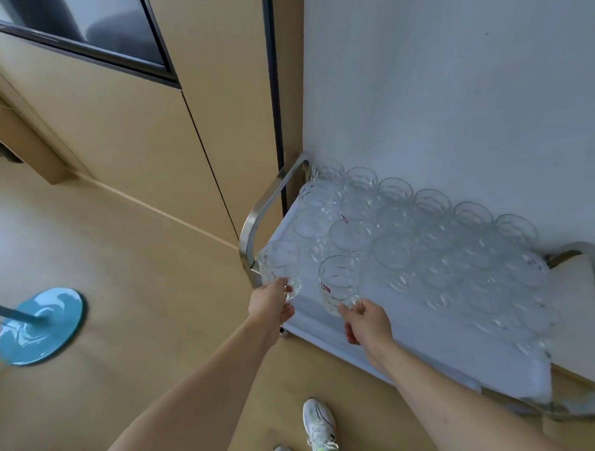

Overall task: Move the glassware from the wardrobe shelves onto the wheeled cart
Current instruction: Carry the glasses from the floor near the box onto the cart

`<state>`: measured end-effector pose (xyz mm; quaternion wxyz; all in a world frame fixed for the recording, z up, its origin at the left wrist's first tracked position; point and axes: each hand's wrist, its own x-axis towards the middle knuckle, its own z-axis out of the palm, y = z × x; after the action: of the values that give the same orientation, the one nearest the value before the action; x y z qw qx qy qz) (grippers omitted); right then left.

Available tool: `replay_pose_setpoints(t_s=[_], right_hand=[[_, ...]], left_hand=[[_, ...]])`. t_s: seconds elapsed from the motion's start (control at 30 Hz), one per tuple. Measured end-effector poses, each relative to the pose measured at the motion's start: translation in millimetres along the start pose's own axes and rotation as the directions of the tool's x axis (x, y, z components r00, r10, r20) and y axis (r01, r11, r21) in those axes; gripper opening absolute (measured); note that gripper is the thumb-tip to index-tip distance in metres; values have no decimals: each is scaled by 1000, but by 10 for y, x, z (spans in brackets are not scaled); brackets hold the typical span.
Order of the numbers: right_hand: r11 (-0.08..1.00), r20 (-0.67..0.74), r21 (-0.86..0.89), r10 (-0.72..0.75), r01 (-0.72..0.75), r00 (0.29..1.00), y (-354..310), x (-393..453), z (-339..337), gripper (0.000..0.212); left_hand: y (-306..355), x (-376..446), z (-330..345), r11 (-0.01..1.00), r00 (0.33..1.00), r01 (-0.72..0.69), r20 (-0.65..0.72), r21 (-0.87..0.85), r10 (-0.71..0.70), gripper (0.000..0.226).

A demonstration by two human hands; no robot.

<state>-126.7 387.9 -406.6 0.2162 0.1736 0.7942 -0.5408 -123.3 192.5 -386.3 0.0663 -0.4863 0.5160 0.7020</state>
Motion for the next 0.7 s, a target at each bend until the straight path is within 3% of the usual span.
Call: replay_pose_setpoints(t_s=[0.47,0.7], right_hand=[[997,-1,18,-74,74,997,202,420,40,45],[996,-12,58,-61,62,998,279,487,61,43]], left_hand=[[-116,378,263,996,999,-33,9,-84,34,27],[-244,412,391,999,997,-47,62,9,47,25]])
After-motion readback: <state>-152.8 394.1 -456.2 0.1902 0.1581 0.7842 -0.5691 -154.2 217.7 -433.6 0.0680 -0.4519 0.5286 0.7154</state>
